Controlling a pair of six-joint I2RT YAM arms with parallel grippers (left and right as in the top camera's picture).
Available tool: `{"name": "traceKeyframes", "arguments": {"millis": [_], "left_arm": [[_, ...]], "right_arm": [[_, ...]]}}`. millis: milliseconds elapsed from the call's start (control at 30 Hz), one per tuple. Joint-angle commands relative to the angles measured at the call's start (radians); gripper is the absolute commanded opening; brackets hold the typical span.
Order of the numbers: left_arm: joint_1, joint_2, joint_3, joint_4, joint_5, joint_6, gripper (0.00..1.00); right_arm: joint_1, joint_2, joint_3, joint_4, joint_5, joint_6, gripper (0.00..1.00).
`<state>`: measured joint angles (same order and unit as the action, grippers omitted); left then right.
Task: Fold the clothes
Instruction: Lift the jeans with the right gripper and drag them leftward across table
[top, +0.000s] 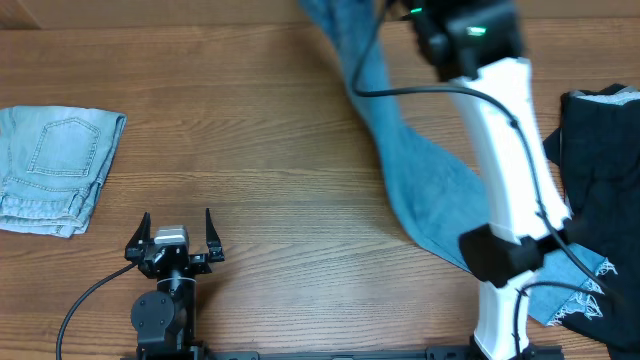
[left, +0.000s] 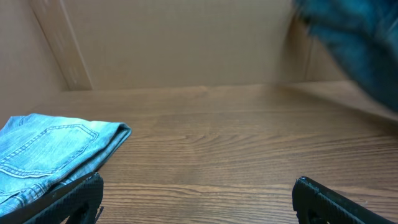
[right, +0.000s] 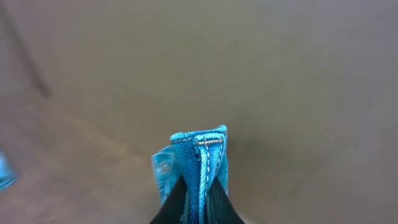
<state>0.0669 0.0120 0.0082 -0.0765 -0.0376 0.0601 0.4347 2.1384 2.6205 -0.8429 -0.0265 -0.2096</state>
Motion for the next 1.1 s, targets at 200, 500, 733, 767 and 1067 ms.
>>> {"name": "traceKeyframes", "arguments": {"millis": [200,500,733,767,1067], "left_arm": [[0.005,-0.008,-0.003,0.002,0.005,0.019,1.0],[0.005,-0.008,-0.003,0.002,0.005,0.019,1.0],[0.005,-0.008,-0.003,0.002,0.005,0.019,1.0],[0.005,-0.008,-0.003,0.002,0.005,0.019,1.0],[0.005,-0.008,-0.003,0.002,0.005,0.019,1.0]], "right_arm": [[0.164,0.104,0.015,-0.094,-0.086,0.136,0.04],[0.277,0.16,-0.005,-0.154,-0.135,0.136,0.04],[0.357,0.17,-0.044,-0.109,-0.137,0.136,0.04],[0.37,0.17,-0.054,-0.095,-0.136,0.136,0.04],[0.435,0.179,-0.147,0.024,-0.137,0.136,0.04]]}}
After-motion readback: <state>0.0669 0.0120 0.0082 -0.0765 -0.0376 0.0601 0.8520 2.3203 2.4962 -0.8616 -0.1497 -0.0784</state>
